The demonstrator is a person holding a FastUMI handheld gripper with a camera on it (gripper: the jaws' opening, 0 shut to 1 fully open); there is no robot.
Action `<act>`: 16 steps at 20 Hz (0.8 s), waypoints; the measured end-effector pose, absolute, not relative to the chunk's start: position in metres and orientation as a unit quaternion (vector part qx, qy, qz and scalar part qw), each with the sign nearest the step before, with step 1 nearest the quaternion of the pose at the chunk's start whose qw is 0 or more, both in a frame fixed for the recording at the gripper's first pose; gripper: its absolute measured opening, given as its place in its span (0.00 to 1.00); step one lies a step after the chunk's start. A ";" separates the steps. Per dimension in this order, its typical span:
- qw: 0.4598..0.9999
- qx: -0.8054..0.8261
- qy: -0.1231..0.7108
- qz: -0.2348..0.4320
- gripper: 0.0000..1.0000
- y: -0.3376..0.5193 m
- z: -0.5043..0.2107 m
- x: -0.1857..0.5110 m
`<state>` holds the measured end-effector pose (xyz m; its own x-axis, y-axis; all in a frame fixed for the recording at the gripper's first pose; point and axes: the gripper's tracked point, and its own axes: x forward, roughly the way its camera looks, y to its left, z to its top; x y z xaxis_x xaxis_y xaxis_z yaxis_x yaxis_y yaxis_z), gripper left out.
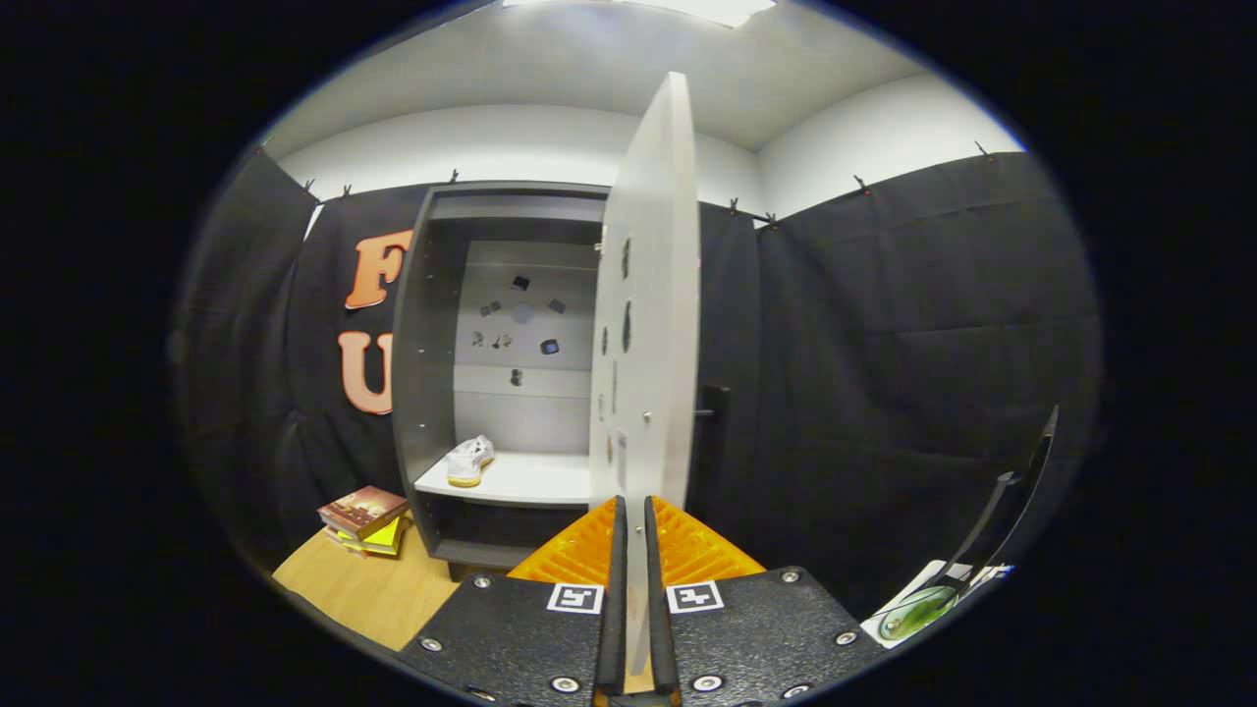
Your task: Open the shoe cabinet door, grab the shoes and put them into the shoe cabinet, then close the shoe cabinet door.
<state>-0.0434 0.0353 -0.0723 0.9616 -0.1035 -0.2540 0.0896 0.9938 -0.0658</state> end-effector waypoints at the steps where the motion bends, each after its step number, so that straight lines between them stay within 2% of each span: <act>1: 0.989 -0.030 0.138 -0.034 0.10 0.047 -0.081 -0.042; 3: 0.986 -0.029 0.167 -0.001 0.14 0.072 -0.107 -0.042; 10: 0.942 -0.052 0.326 0.053 0.43 0.107 -0.278 -0.042; 16: 0.862 -0.057 0.496 0.085 0.52 0.111 -0.450 -0.080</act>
